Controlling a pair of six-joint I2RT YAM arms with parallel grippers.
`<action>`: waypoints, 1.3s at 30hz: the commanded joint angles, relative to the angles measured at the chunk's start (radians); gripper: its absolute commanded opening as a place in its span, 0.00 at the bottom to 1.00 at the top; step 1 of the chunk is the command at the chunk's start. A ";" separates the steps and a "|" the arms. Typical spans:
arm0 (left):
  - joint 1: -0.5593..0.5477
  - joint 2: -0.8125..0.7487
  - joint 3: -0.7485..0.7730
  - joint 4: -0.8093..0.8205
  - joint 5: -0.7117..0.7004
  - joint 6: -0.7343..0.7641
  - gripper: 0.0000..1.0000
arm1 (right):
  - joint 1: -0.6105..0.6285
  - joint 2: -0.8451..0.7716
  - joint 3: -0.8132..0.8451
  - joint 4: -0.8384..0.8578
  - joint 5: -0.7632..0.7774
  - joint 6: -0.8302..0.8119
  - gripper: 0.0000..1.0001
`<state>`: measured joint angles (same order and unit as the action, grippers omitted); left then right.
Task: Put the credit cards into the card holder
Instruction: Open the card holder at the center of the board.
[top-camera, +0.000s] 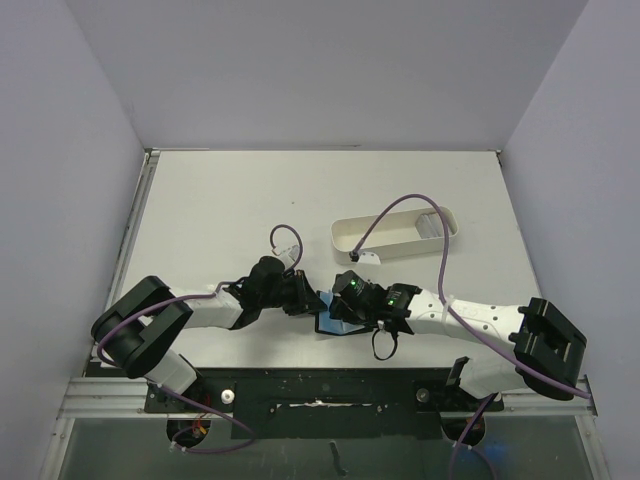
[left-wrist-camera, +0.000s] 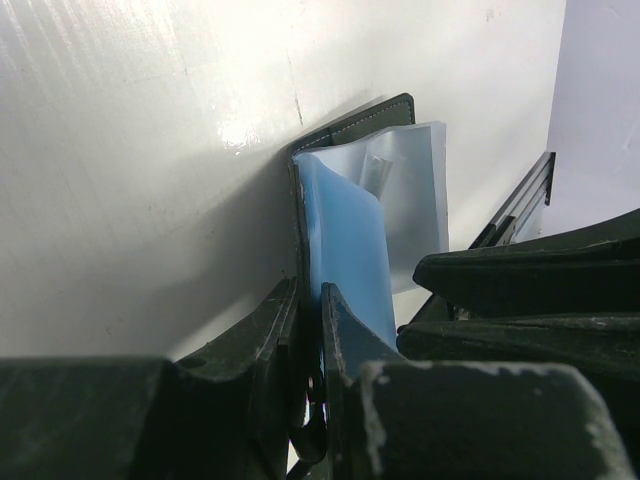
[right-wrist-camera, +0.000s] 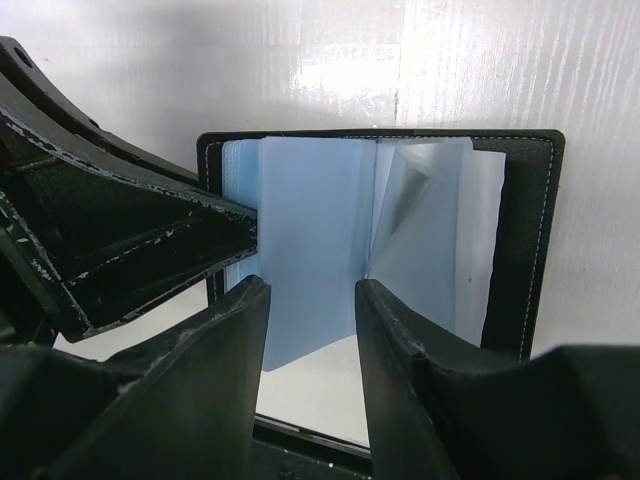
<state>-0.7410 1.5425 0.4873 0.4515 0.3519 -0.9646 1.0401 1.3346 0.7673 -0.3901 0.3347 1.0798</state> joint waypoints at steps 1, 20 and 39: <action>-0.006 -0.032 0.009 0.028 -0.001 0.017 0.07 | -0.007 -0.006 -0.001 0.043 0.001 -0.006 0.41; -0.006 -0.026 0.007 0.029 -0.001 0.017 0.07 | -0.006 0.006 -0.020 0.073 -0.017 -0.002 0.38; -0.006 -0.028 -0.003 0.037 -0.003 0.013 0.07 | -0.007 -0.006 -0.020 0.001 0.040 0.019 0.43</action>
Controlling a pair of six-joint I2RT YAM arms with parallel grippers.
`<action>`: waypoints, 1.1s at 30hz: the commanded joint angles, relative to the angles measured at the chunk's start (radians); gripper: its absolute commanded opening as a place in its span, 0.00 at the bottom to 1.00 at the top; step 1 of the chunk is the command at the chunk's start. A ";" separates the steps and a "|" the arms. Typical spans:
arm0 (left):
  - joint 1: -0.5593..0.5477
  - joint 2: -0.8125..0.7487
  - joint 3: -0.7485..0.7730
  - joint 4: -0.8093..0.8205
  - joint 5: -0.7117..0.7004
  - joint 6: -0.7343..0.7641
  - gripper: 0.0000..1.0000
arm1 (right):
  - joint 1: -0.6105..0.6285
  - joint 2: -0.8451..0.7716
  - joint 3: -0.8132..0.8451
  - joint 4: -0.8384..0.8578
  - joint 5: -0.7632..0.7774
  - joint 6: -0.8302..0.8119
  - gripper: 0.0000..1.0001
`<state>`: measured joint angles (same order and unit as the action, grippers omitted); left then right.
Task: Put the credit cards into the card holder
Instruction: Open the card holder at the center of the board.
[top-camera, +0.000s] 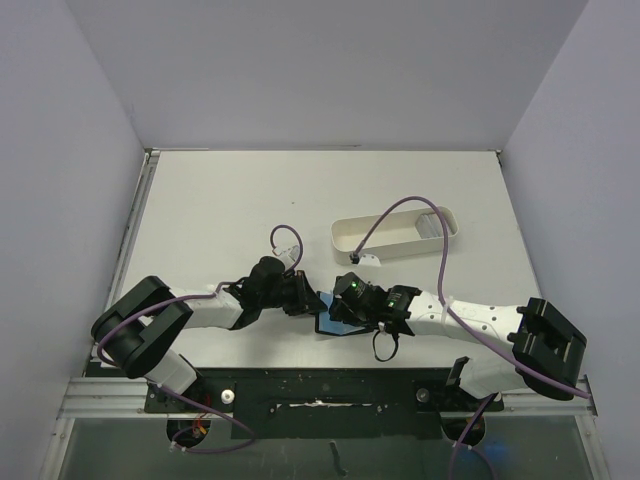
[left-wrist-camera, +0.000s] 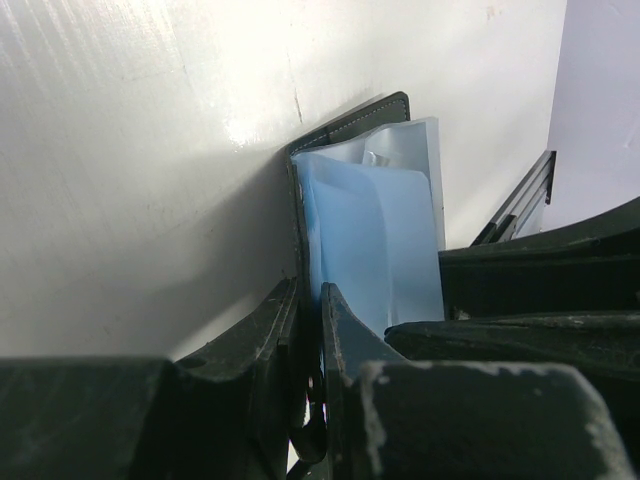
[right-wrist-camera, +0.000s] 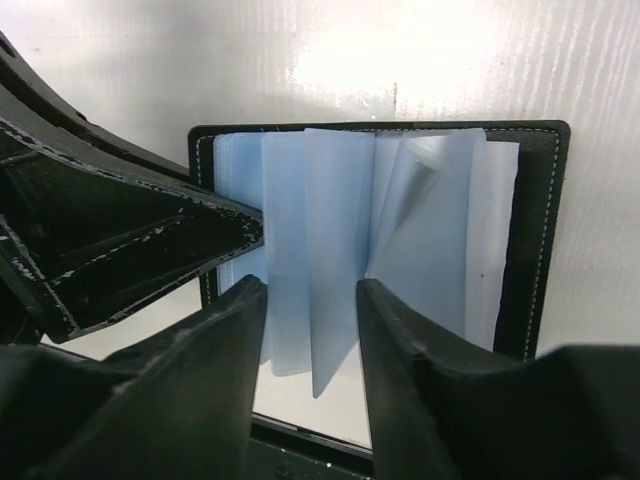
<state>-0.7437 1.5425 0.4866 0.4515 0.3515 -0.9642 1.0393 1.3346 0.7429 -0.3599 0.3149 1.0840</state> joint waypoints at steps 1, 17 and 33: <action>-0.003 -0.027 -0.002 0.038 -0.003 0.013 0.07 | -0.006 -0.005 0.009 -0.042 0.067 0.016 0.45; -0.003 -0.029 -0.009 0.043 -0.003 0.011 0.07 | 0.046 0.076 0.133 -0.231 0.206 0.025 0.62; -0.003 -0.025 0.003 0.036 0.001 0.019 0.07 | 0.052 0.015 0.138 -0.169 0.168 -0.023 0.50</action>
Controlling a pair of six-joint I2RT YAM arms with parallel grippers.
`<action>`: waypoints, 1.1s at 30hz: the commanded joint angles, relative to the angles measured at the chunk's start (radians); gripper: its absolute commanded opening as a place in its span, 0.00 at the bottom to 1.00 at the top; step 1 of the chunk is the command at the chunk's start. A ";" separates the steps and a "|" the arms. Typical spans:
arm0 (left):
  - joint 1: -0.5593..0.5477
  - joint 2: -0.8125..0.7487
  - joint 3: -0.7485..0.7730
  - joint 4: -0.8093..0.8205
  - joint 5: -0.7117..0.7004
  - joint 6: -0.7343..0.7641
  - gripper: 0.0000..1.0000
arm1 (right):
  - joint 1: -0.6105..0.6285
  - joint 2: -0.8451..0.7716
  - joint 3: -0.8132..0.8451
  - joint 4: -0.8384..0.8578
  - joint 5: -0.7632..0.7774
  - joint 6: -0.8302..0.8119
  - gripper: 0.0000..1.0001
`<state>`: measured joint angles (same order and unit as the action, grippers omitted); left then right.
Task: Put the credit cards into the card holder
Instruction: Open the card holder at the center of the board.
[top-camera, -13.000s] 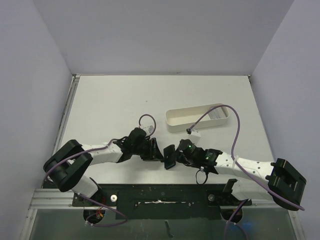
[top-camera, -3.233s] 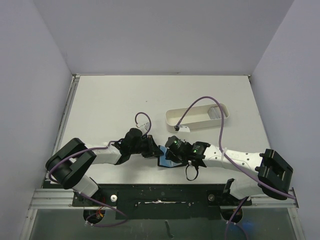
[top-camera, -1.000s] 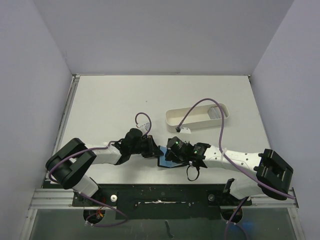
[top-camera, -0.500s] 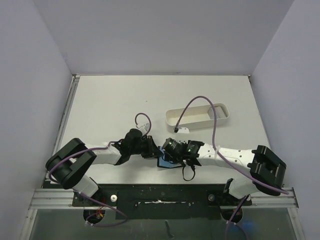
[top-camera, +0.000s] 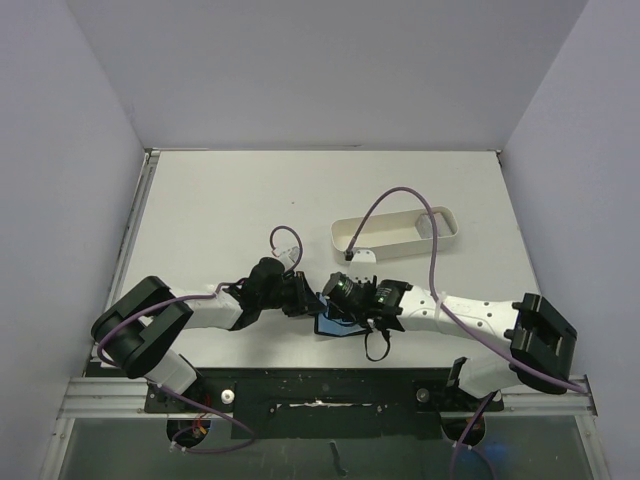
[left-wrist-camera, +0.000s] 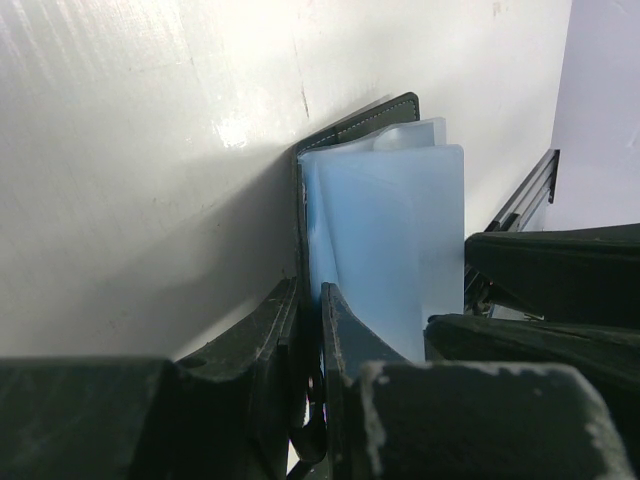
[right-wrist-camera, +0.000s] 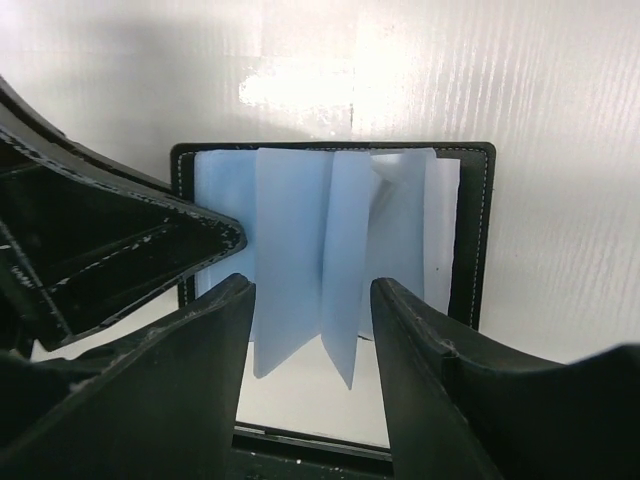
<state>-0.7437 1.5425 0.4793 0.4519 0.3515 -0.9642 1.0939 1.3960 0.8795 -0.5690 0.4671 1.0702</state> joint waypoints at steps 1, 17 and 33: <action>-0.003 -0.024 0.010 0.035 0.001 0.019 0.07 | -0.002 -0.049 0.005 0.033 0.018 -0.007 0.50; -0.003 -0.029 0.015 0.024 0.000 0.020 0.07 | 0.004 -0.093 0.030 0.060 0.010 -0.027 0.44; -0.003 -0.074 -0.011 0.030 -0.028 -0.022 0.24 | -0.083 -0.098 -0.132 0.198 -0.068 0.004 0.21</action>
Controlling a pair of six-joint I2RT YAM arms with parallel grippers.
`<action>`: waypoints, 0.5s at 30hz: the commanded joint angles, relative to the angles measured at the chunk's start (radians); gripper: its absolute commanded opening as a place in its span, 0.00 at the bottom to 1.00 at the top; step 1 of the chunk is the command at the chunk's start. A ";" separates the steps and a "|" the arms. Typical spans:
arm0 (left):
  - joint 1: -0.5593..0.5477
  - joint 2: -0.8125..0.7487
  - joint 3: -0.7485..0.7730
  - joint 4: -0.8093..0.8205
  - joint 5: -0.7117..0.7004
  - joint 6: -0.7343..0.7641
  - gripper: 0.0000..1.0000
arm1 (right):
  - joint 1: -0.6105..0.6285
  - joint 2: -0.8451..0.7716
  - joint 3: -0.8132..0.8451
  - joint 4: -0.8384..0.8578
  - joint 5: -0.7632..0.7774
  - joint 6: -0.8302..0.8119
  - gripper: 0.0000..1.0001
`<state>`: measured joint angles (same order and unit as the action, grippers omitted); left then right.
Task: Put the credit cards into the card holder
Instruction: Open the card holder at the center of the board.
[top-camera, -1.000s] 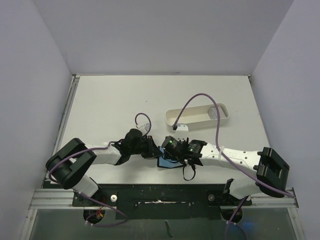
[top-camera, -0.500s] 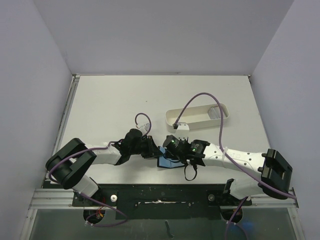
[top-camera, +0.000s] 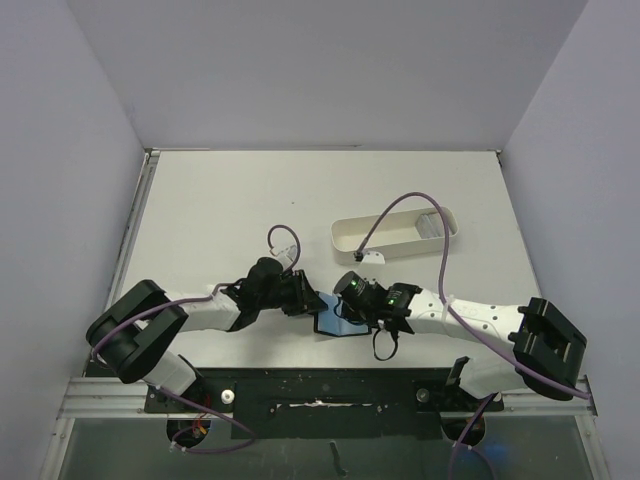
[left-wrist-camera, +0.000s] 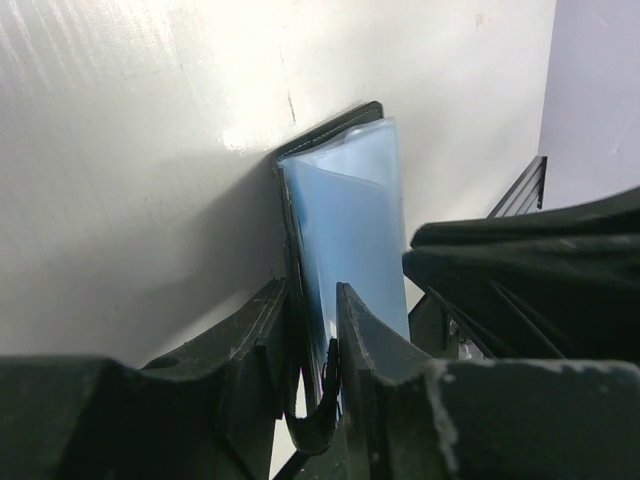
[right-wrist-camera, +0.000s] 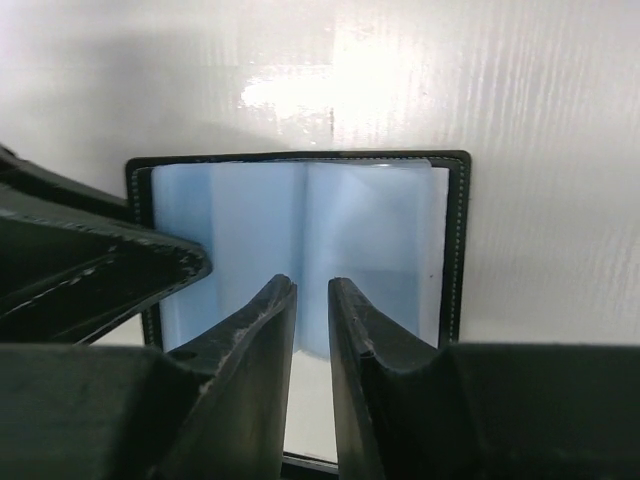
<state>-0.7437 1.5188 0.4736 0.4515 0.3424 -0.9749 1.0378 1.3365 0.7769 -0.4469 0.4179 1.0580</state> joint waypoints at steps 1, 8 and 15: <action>-0.003 -0.050 -0.004 0.028 -0.019 -0.012 0.25 | -0.032 -0.042 -0.040 0.090 -0.029 0.017 0.20; -0.003 -0.039 -0.006 0.033 -0.020 -0.018 0.25 | -0.072 -0.033 -0.102 0.232 -0.124 -0.005 0.20; 0.010 -0.080 -0.005 -0.021 -0.046 -0.021 0.34 | -0.085 0.006 -0.097 0.263 -0.172 -0.012 0.22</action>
<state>-0.7437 1.4986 0.4667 0.4397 0.3229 -0.9909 0.9615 1.3308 0.6689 -0.2615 0.2802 1.0538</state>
